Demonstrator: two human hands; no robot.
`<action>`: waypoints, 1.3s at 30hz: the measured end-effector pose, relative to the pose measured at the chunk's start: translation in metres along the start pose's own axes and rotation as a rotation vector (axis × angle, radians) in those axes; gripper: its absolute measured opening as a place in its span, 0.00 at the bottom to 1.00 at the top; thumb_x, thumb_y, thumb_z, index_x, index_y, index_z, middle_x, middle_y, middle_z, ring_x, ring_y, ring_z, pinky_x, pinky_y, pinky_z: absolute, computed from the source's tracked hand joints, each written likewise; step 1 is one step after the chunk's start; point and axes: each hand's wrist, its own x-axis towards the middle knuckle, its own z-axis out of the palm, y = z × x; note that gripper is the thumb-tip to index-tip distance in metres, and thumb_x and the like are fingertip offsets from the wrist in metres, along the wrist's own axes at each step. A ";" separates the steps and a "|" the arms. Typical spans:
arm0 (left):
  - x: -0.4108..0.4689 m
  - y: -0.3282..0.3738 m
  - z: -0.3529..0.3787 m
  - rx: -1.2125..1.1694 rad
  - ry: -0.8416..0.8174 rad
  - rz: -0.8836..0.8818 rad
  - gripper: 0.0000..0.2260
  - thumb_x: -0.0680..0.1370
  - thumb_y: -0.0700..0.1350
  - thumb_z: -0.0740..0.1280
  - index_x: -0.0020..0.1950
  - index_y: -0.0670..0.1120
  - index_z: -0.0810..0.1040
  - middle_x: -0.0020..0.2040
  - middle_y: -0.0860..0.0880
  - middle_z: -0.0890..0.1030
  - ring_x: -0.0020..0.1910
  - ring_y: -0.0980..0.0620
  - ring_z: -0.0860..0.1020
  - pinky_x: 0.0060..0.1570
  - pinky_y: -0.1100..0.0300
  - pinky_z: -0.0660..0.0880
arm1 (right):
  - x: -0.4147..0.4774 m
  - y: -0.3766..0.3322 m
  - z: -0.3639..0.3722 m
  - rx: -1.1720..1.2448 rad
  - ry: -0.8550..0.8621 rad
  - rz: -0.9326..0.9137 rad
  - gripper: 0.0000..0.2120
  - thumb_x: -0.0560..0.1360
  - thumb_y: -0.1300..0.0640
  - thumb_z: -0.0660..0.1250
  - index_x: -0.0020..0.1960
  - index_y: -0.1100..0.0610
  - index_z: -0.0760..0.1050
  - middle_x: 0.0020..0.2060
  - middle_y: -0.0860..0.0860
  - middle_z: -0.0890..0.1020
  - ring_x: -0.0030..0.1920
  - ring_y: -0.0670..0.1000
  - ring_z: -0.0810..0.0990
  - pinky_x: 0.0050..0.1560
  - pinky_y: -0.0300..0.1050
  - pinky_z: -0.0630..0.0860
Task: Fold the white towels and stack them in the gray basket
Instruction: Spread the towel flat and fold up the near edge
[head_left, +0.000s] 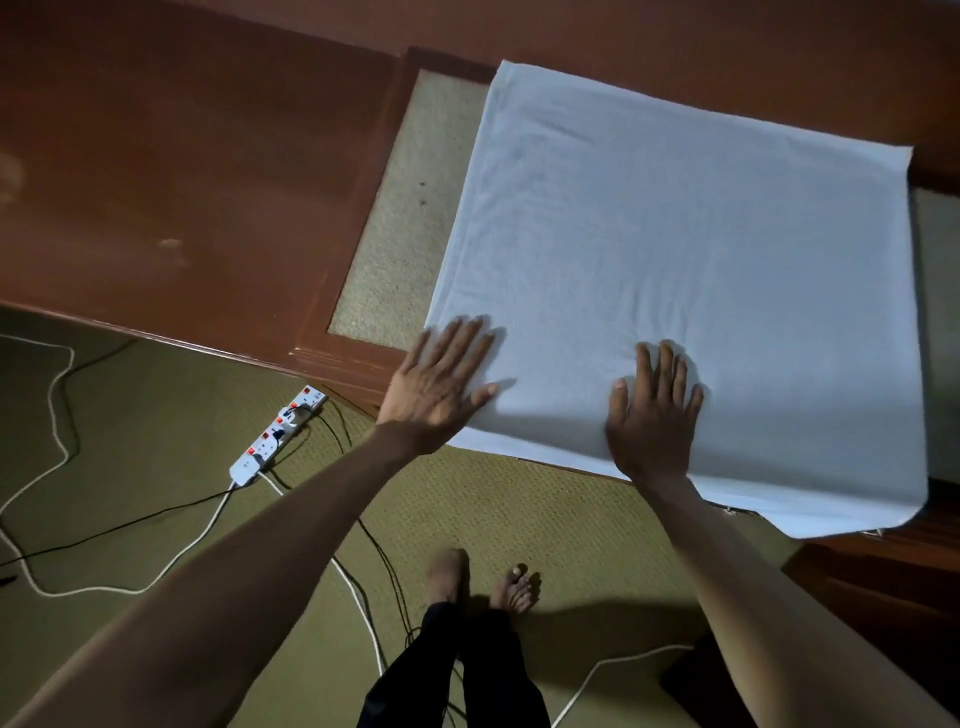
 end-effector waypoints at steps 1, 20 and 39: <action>-0.010 -0.009 -0.003 0.003 0.008 -0.031 0.32 0.85 0.66 0.47 0.84 0.55 0.40 0.84 0.53 0.41 0.83 0.53 0.40 0.81 0.45 0.46 | -0.001 0.000 0.000 -0.003 0.001 -0.002 0.26 0.82 0.50 0.52 0.79 0.56 0.62 0.79 0.59 0.63 0.79 0.60 0.60 0.73 0.64 0.60; 0.135 -0.021 -0.021 -0.103 -0.021 -0.168 0.34 0.84 0.67 0.45 0.85 0.52 0.42 0.84 0.54 0.42 0.83 0.53 0.42 0.80 0.51 0.40 | -0.005 0.003 0.005 0.043 0.008 -0.004 0.27 0.85 0.45 0.49 0.82 0.53 0.59 0.81 0.55 0.58 0.81 0.58 0.57 0.77 0.63 0.54; 0.104 0.161 0.038 -0.096 0.094 -0.088 0.29 0.86 0.62 0.46 0.84 0.50 0.51 0.84 0.45 0.52 0.83 0.43 0.51 0.79 0.43 0.52 | -0.008 0.149 -0.016 0.079 -0.053 -0.248 0.27 0.85 0.39 0.50 0.81 0.49 0.61 0.81 0.53 0.58 0.82 0.55 0.53 0.78 0.60 0.55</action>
